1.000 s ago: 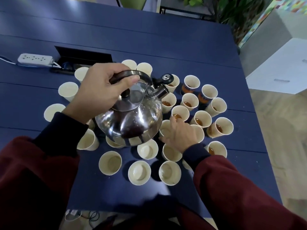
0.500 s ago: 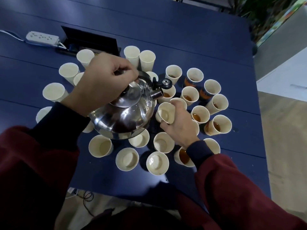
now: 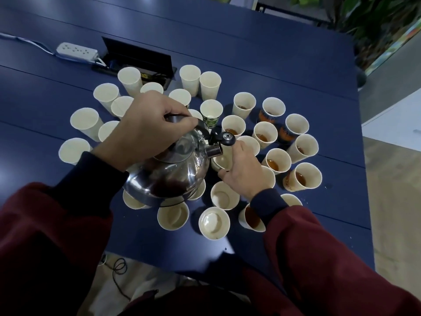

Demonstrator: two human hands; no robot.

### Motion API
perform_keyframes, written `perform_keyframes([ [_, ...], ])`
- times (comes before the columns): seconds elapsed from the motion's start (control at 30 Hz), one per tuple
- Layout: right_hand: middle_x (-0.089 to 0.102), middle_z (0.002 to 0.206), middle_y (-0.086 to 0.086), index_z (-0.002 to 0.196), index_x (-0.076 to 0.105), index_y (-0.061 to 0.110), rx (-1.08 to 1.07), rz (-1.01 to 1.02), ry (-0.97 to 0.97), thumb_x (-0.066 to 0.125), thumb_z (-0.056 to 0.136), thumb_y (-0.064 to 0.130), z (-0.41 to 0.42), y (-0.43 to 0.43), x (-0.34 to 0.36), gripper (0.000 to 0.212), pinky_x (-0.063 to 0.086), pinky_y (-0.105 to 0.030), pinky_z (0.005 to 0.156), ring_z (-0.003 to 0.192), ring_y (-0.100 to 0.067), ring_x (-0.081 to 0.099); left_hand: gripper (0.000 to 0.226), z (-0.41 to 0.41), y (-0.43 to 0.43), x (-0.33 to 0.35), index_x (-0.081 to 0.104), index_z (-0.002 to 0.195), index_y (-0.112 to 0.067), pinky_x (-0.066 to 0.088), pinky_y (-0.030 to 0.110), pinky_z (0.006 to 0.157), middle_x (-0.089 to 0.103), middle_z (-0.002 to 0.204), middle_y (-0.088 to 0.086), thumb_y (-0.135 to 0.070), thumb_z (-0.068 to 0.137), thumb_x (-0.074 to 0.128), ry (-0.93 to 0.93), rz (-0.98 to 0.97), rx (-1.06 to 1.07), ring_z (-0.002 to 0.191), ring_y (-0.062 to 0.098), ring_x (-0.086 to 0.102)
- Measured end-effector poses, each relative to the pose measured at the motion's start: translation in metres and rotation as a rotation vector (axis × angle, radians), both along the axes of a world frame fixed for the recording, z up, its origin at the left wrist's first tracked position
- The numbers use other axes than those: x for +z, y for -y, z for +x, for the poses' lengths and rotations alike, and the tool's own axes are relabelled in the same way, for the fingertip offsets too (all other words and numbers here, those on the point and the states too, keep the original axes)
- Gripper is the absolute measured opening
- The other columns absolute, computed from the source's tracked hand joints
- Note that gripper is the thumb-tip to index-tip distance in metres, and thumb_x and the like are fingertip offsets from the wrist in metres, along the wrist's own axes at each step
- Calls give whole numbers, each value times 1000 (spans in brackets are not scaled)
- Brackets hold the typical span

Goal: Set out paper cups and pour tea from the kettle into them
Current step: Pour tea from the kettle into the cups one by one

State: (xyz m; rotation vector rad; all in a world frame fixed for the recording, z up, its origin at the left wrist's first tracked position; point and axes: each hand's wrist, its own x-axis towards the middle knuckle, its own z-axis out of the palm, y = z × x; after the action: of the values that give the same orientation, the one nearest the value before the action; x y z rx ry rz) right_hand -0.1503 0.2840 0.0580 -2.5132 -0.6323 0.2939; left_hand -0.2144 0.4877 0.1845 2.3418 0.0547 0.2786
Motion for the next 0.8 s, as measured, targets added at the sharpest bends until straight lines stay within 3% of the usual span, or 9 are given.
perform_keyframes([
  [0.2, 51, 129, -7, 129, 47, 13, 18, -40, 9, 77, 78, 20, 0, 0, -2, 60, 46, -41, 86, 115, -32, 54, 33, 2, 4, -1, 76, 75, -8, 43, 38, 66, 67, 64, 8, -35, 83, 60, 38, 92, 6, 67, 24, 60],
  [0.5, 52, 128, -6, 128, 46, 12, 38, -103, 9, 77, 79, 23, 5, -1, -3, 58, 42, -37, 79, 114, -30, 54, 35, 7, 5, -3, 75, 77, -9, 47, 42, 68, 69, 70, 11, -39, 81, 57, 16, 136, 16, 73, 30, 63],
  [0.8, 55, 124, -5, 128, 46, 15, 79, -122, 17, 78, 77, 26, 7, -3, -8, 62, 52, -44, 84, 113, -30, 56, 34, 9, 8, -5, 75, 77, -11, 50, 43, 68, 69, 68, 8, -39, 81, 57, 14, 153, 18, 73, 29, 63],
])
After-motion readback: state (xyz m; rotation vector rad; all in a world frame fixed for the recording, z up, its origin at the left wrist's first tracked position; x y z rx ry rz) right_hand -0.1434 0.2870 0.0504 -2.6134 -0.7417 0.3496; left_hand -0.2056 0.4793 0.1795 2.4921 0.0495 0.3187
